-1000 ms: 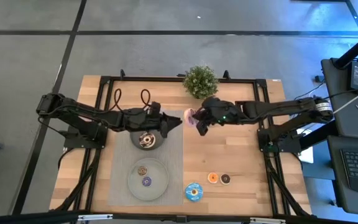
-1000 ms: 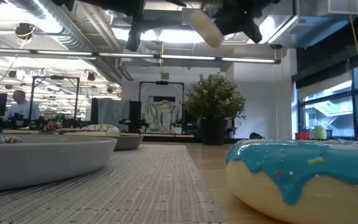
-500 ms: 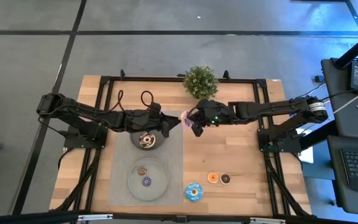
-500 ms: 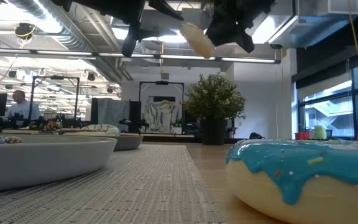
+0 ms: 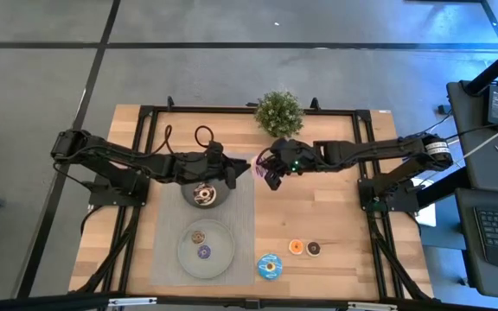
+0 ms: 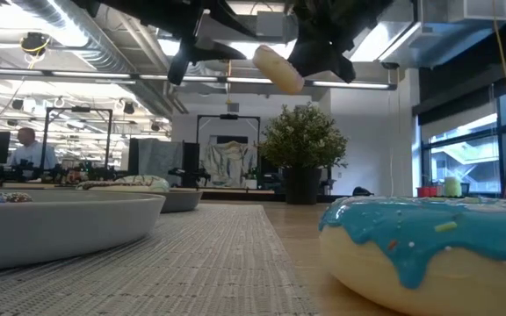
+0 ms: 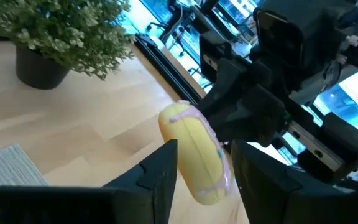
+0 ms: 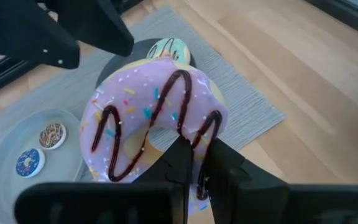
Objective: Pick & Place donuts
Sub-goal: Put the big purple donut on the black plate
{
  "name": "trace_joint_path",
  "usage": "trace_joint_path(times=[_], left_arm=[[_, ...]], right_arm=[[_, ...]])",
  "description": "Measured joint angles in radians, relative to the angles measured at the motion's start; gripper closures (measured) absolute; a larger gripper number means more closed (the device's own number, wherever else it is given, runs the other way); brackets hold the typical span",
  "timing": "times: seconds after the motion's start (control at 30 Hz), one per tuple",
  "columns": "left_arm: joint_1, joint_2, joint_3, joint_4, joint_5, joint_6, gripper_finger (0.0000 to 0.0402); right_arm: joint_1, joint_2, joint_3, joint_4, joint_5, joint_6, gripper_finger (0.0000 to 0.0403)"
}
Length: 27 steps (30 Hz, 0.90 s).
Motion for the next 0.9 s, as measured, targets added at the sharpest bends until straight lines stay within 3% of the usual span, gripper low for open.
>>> trace_joint_path(times=[0.43, 0.9], left_arm=[[0.0, 0.0, 0.0, 0.0, -0.061, 0.013, 0.0139], [0.0, 0.0, 0.0, -0.029, -0.026, -0.006, 0.0133]], right_arm=[[-0.011, 0.0, 0.0, 0.017, 0.001, 0.001, 0.0364], [-0.018, 0.03, -0.001, 0.103, 0.0, -0.049, 0.0363]])
